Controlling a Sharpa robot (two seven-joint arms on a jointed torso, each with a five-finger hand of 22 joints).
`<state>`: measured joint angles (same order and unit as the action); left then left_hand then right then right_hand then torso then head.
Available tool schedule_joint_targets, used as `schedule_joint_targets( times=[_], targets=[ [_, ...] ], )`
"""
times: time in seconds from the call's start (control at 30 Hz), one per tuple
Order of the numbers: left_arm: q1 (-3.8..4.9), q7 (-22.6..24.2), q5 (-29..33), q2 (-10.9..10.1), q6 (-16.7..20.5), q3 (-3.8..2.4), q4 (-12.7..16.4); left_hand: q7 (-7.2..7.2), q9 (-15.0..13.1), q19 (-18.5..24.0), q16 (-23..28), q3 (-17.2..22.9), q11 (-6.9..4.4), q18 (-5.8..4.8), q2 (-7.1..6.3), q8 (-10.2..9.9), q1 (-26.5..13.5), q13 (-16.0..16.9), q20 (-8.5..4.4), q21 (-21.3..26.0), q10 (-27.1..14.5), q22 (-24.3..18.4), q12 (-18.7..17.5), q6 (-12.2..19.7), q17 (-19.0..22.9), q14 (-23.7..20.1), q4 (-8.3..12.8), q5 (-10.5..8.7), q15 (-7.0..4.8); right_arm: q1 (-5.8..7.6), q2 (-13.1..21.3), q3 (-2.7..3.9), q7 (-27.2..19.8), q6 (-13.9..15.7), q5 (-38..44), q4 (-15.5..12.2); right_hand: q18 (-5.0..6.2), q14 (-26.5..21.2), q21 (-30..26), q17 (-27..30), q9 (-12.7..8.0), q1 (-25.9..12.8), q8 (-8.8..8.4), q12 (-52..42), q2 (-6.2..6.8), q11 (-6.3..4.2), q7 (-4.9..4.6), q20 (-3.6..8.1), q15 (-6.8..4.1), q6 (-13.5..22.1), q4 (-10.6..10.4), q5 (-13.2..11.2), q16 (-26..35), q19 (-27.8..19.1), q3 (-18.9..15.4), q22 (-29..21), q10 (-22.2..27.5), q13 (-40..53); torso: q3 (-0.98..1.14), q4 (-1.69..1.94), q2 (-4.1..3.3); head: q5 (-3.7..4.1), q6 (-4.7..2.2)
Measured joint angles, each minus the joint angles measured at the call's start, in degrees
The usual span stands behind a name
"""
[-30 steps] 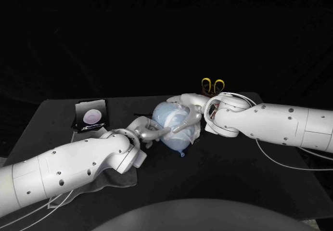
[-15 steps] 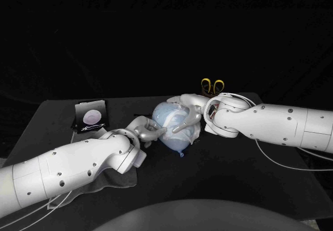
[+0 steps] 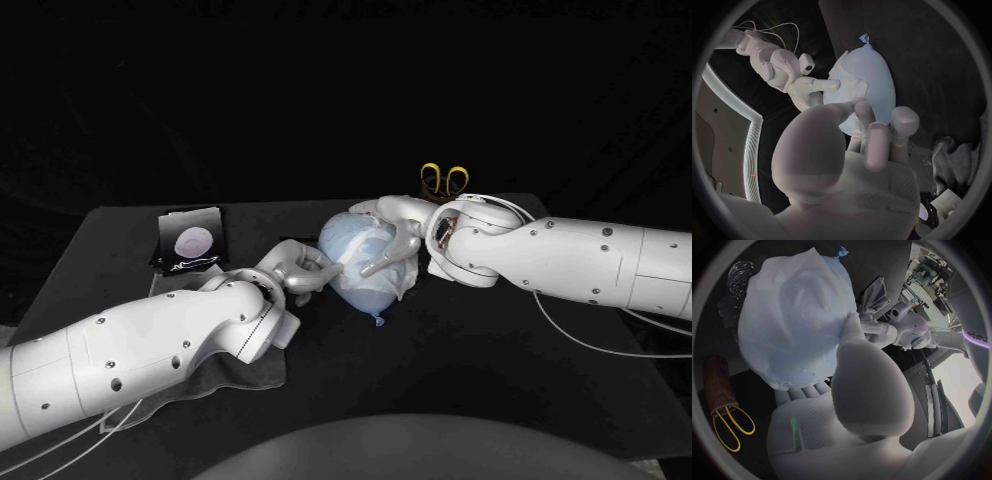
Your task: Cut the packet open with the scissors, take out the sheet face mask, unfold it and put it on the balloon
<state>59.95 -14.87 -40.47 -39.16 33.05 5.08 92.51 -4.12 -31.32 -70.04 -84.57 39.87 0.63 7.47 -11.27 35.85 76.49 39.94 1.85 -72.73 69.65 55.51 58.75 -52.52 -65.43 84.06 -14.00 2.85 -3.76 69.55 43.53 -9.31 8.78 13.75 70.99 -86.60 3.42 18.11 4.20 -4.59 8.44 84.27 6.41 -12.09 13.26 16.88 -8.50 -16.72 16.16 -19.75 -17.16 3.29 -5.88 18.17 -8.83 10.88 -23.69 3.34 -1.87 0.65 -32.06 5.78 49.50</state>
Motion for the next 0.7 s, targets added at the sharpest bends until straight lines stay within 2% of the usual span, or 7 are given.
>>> schedule_joint_targets(
  times=[0.27, 0.43, 0.7],
  targets=[
    [0.06, 1.4, 1.2, -3.1, -0.8, -1.19, 1.7, 0.0, 0.0, -0.2, 0.0, 0.0, 0.0, 0.0, -0.05, 0.0, -0.1, 0.1, 0.21, -0.3, 0.0, 0.2, 0.0, 0.0, -0.3, 0.0, 0.0, 0.0, 0.0, -0.13, 0.1, 0.0, -0.2, 0.0, 0.0, -0.2, -0.12, 0.0, -0.1, 0.0, 0.0, 0.0, 0.0, 0.0, 0.0, 0.0, 0.0, 0.16, 0.0, 0.0, 0.0, 0.0, 0.0, 0.2, 0.0, 0.0, 0.0, 0.0, 0.01, 0.05, 0.03, 0.08, -0.02],
    [0.07, 1.8, 1.5, -3.8, -2.1, -1.42, 2.1, 0.0, 0.0, -0.2, 0.0, 0.0, 0.14, 0.0, -0.06, 0.0, -0.1, 0.1, 0.21, -0.2, 0.2, 0.2, 0.0, 0.0, -0.4, 0.0, 0.0, 0.0, 0.0, -0.16, 0.2, 0.0, -0.2, 0.0, 0.0, -0.2, 0.54, 0.0, -0.1, 0.0, 0.0, 0.0, 0.0, 0.0, 0.0, -0.01, 0.0, 0.16, 0.0, 0.0, 0.0, 0.0, 0.0, 0.2, 0.0, 0.0, 0.0, 0.0, -0.01, 0.04, 0.03, 0.1, -0.03],
    [0.07, 2.0, 1.7, -4.4, -5.2, -1.53, 2.3, 0.0, 0.0, -0.2, 0.0, 0.0, 0.19, 0.0, -0.29, 0.0, -0.3, 0.1, 0.21, -0.2, 0.2, 0.1, 0.0, 0.0, -0.5, 0.0, 0.0, 0.0, 0.0, -0.19, 0.2, 0.0, -0.2, 0.1, 0.0, -0.2, 0.53, 0.0, -0.1, 0.0, 0.0, 0.0, 0.0, 0.0, 0.0, -0.02, 0.0, 0.16, 0.0, 0.0, 0.0, 0.0, 0.0, 0.1, 0.0, 0.0, 0.0, 0.0, 0.03, -0.02, 0.03, -0.09, -0.09]
  ],
)
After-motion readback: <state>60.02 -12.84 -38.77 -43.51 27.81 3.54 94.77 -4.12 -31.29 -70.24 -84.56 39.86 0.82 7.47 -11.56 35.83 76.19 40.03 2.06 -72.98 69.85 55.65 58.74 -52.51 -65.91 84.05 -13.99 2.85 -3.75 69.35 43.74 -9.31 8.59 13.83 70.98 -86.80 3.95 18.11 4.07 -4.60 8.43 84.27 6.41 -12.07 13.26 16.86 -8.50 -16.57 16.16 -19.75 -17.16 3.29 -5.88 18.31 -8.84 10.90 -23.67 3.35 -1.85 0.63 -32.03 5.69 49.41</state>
